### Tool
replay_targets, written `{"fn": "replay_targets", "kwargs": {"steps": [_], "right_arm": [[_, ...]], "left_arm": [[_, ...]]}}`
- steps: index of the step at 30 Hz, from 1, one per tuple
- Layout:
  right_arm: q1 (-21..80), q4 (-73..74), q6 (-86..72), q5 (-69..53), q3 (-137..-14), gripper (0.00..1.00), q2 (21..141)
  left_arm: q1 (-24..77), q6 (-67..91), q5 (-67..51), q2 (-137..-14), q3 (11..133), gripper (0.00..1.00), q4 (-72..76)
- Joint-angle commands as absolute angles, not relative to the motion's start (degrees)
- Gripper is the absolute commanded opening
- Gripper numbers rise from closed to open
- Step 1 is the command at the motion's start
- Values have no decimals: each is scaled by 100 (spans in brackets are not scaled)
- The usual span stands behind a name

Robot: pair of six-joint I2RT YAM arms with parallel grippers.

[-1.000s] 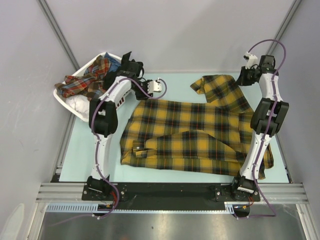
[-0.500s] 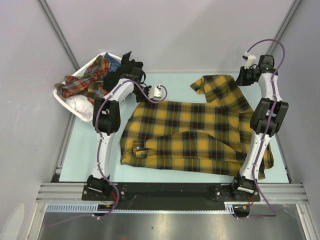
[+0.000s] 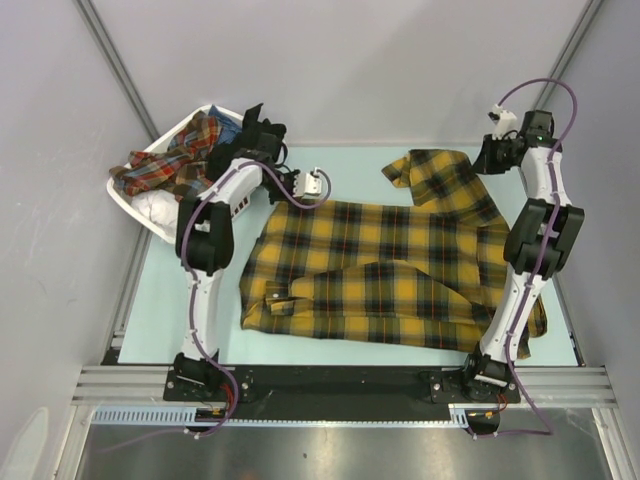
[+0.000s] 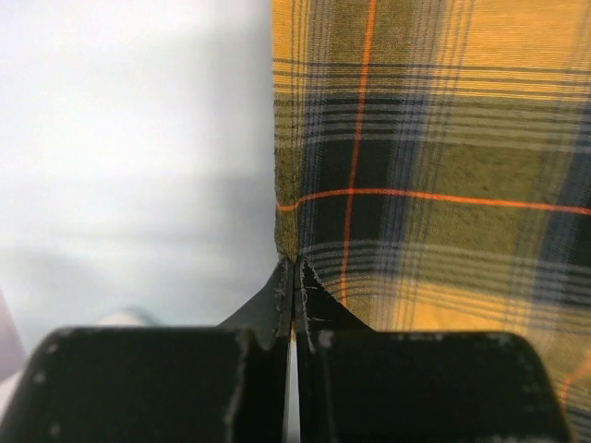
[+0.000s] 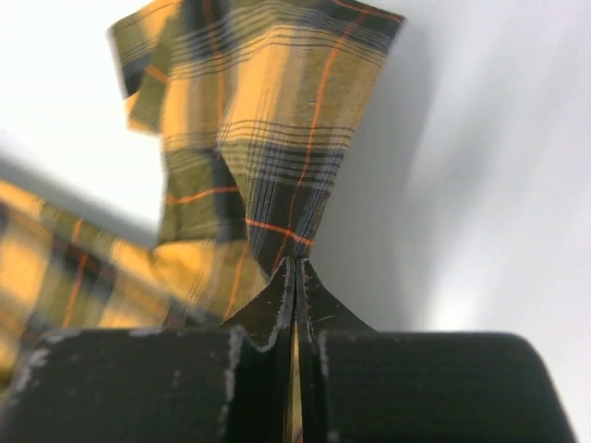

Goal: Fold and stack the long sleeve shirts
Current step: Fold the shirt

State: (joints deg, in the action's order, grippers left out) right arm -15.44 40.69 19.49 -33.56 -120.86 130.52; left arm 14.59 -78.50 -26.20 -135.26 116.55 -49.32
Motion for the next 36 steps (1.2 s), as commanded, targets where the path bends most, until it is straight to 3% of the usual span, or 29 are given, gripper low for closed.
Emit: {"fn": "replay_targets", "kwargs": {"steps": [1, 15, 36], "right_arm": [[-1714, 4008, 1872, -3674, -11655, 0, 11998], [-2320, 4298, 2153, -4227, -9327, 0, 9705], [-3032, 5915, 3893, -4272, -7032, 0, 6882]], "left_arm": [[1389, -7927, -2821, -12385, 10865, 0, -4255], [1389, -8657, -2892, -10460, 8097, 0, -3411], [1678, -8780, -2813, -8710, 5926, 0, -3349]]}}
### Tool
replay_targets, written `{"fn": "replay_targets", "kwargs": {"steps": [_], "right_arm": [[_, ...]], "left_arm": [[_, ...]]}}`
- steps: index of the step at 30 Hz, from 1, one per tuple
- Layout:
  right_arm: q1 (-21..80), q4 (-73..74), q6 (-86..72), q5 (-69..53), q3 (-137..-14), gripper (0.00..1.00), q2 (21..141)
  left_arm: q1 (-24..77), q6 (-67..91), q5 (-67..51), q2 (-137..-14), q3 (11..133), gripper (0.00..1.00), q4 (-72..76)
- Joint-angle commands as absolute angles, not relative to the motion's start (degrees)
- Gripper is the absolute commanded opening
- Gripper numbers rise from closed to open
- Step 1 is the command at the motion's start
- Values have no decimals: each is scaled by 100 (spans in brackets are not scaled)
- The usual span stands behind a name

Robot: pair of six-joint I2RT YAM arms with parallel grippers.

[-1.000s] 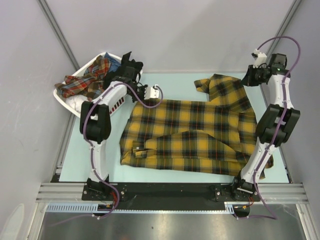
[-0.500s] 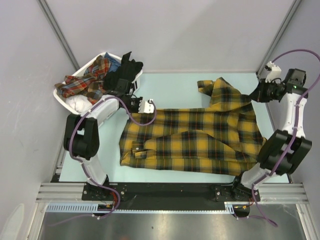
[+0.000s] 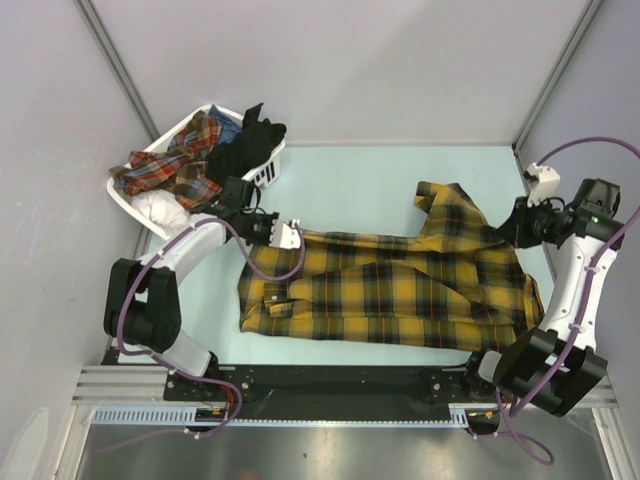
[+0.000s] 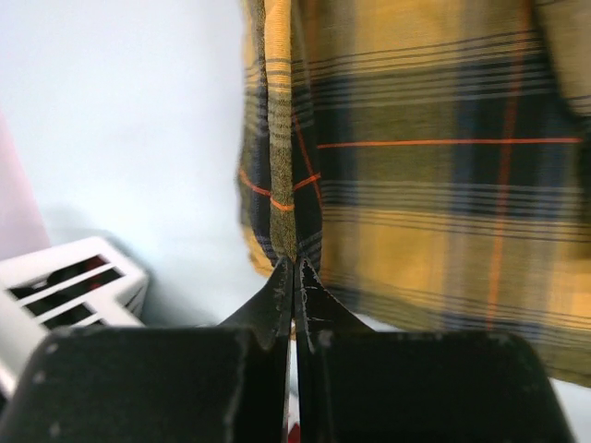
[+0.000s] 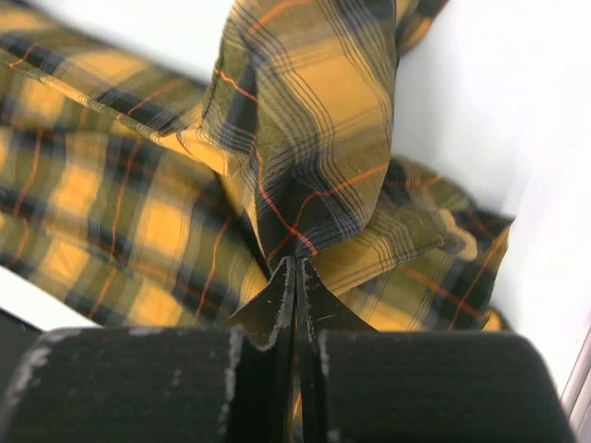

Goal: Fold and stack the long sleeve shirts
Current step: Fold the shirt

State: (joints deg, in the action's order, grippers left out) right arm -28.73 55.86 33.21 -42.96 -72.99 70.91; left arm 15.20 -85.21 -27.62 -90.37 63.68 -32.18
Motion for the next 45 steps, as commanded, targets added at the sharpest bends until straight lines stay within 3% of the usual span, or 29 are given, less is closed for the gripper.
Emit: {"fn": "replay_targets", "kwargs": {"steps": [1, 9, 21, 22, 23, 25, 26, 27, 28, 29, 30, 34, 41, 45], "right_arm": [[-3128, 5993, 4041, -4271, -6918, 0, 6864], [-3314, 6276, 4693, -4166, -5951, 0, 6636], [-2734, 6653, 5422, -3885, -5404, 0, 6547], [-2716, 6723, 5484, -3833, -5492, 3, 6617], [-2716, 6837, 5615, -3823, -5606, 21, 6696], [-2716, 7215, 5844, -3744, -6045, 42, 6942], [-2725, 7303, 5888, -3735, -6221, 59, 7013], [-2794, 7504, 5967, -3875, -6397, 69, 7188], [-2821, 7532, 5968, -3972, -6781, 78, 7268], [-2821, 7271, 5750, -4068, -6924, 82, 7338], [-2804, 7068, 5452, -4252, -7074, 84, 7530], [-2279, 5838, 3975, -4333, -7601, 86, 8145], [-1259, 3422, 1539, -3508, -8391, 88, 9701], [-590, 3024, 1047, -1905, -9297, 93, 10721]], "left_arm": [[1705, -8815, -2795, -8675, 5837, 0, -3340], [1714, -8886, -2531, -8956, 5353, 1, -3305], [1714, -8746, -2637, -8605, 5624, 40, -3849], [1714, -8649, -2654, -8578, 5695, 45, -3911], [1705, -8579, -2733, -8543, 5843, 47, -3937], [1670, -8342, -2882, -8455, 6046, 53, -4042], [1635, -8236, -3057, -8420, 6273, 56, -4060], [1626, -8157, -3154, -8385, 6371, 58, -4087], [1626, -7956, -3234, -8341, 6468, 67, -4096], [1626, -7841, -3426, -8323, 6678, 69, -4087], [1626, -7614, -3523, -8323, 6775, 85, -4061], [1652, -6612, -3753, -8341, 7110, 98, -3317], [1731, -5468, -3077, -8349, 7040, 99, -1820], [1731, -5160, -2769, -8446, 6988, 99, -1653]]}}
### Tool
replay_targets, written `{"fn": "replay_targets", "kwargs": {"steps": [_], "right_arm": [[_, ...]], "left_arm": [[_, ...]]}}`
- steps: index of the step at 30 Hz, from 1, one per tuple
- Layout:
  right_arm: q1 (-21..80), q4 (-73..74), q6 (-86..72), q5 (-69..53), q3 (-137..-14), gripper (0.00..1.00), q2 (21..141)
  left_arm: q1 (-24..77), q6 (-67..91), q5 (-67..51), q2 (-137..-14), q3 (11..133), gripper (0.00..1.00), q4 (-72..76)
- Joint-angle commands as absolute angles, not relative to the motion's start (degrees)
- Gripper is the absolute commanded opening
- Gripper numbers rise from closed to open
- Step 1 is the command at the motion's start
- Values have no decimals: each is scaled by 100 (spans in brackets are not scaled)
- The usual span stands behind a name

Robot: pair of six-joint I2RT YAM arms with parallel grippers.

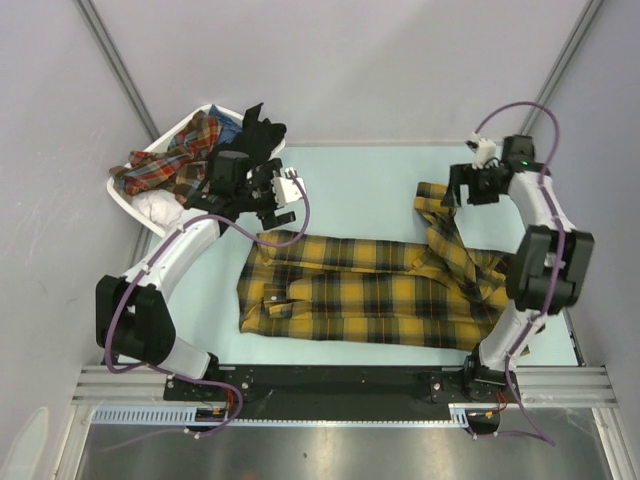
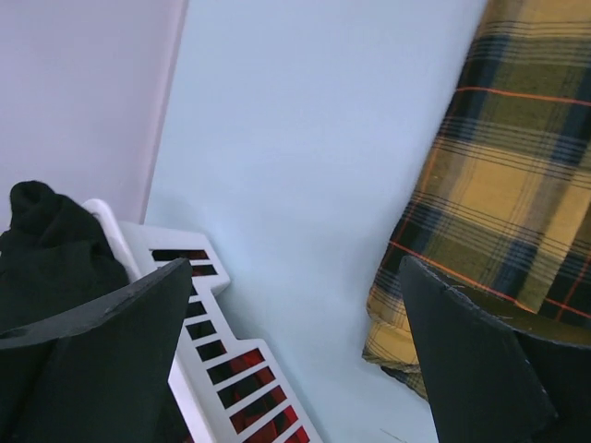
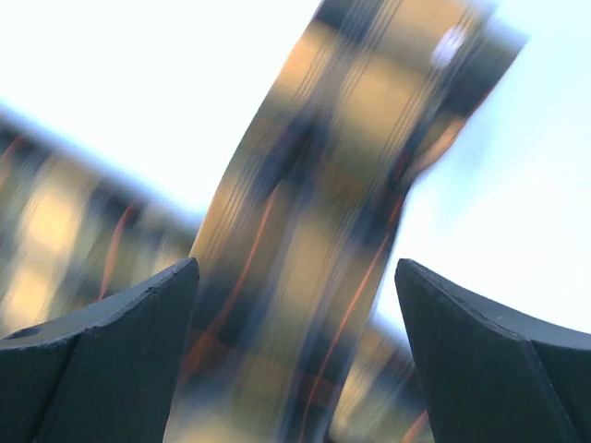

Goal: Fold and stack the long sleeve shirts
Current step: Fold the shirt

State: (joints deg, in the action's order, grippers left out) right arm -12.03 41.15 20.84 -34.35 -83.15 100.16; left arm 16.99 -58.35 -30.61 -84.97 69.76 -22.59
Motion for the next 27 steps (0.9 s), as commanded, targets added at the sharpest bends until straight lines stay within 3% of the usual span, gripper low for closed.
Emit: {"fn": "replay_targets", "kwargs": {"steps": [1, 5, 10, 21, 24, 25, 27], "right_arm": [[-450, 3023, 1029, -1594, -9551, 93, 10984], [-71, 3172, 1046, -425, -10659, 87, 12300], [176, 3866, 985, -237, -12117, 85, 13349], [360, 4122, 774, -457, -11963, 73, 13939], [352, 4104, 765, -527, -11725, 52, 13948], [352, 4104, 765, -536, -11707, 31, 13957], [325, 4148, 852, -668, -11733, 0, 13957]], "left_arm": [[1731, -5133, -2690, -8464, 6935, 99, -1635], [1732, -5036, -2567, -8473, 6715, 100, -1538], [1723, -5063, -2312, -8569, 6566, 99, -1398], [1723, -4887, -1942, -9088, 6960, 99, -1388], [1723, -4834, -1942, -9114, 7084, 99, -1354], [1723, -4808, -1942, -9132, 7136, 99, -1345], [1723, -4720, -1925, -9167, 7215, 99, -1336]]}}
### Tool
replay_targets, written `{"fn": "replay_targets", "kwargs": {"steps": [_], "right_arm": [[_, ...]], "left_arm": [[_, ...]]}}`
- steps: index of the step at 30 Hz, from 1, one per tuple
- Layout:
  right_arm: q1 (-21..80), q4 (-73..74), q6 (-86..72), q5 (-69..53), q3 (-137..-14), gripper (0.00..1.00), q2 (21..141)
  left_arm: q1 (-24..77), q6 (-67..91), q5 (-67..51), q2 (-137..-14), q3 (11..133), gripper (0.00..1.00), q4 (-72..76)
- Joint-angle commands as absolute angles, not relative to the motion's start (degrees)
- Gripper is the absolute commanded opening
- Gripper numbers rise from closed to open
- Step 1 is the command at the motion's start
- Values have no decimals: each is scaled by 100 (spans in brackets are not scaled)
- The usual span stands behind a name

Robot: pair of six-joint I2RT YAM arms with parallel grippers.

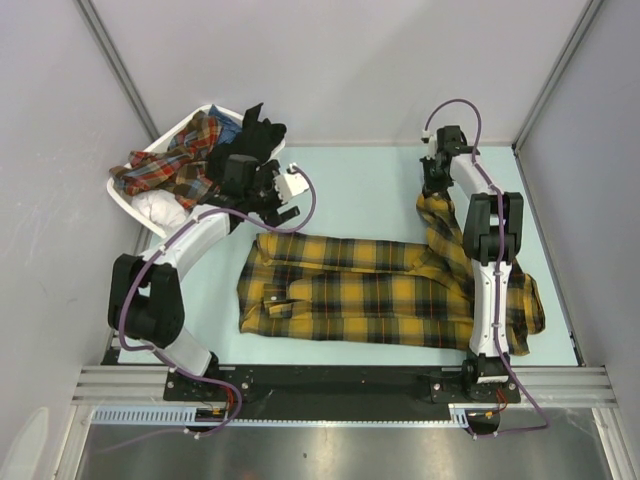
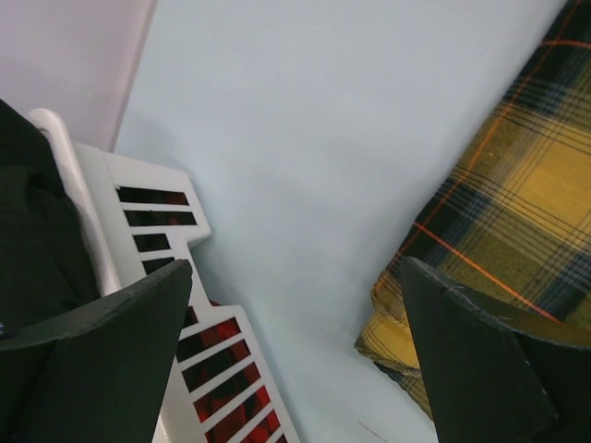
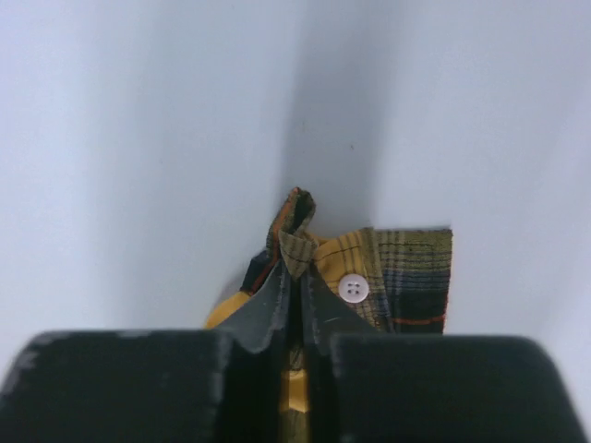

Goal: Fold and stack the long sleeve shirts
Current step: Fold the shirt

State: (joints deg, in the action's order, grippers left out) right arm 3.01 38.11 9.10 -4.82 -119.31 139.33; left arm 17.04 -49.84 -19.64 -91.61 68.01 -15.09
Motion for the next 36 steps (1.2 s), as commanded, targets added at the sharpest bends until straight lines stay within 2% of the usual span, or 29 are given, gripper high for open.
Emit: {"fn": "replay_targets", "kwargs": {"steps": [1, 4, 5, 10, 14, 16, 18, 21, 25, 29, 36], "right_arm": [[308, 4192, 913, -920, -11768, 0, 13914], [106, 4219, 1063, -2008, -11883, 0, 13467], [45, 4193, 1116, -2944, -11874, 0, 13300], [-307, 4009, 1450, -5995, -11813, 0, 12078], [-246, 3885, 1310, -7468, -11690, 0, 11523], [-141, 3876, 1248, -8073, -11602, 0, 11269], [-53, 3894, 1353, -8357, -11365, 0, 11058], [175, 3841, 1581, -8631, -10856, 0, 10539], [421, 3244, 1573, -8631, -10039, 0, 9784], [589, 2830, 1695, -8395, -9326, 0, 9098], [826, 4435, 3400, -7875, -9202, 0, 8491]], "left_arm": [[1723, -4685, -1925, -9176, 7320, 99, -1327], [1696, -4378, -2047, -9167, 7566, 99, -1327], [1688, -4116, -2231, -9150, 7620, 99, -1292], [1670, -3227, -3145, -8931, 7884, 99, -1038], [1670, -2568, -4225, -8536, 7568, 99, 145], [1679, -2854, -5016, -8429, 7532, 99, 220], [1775, -3680, -5430, -8376, 7655, 99, -208], [2055, -4928, -5432, -8403, 8006, 99, -1000], [2416, -5834, -5467, -8306, 8033, 99, -1222], [2829, -5836, -5441, -8428, 8200, 99, -1222], [3497, -5370, -5300, -8815, 8543, 93, -1055]]}}
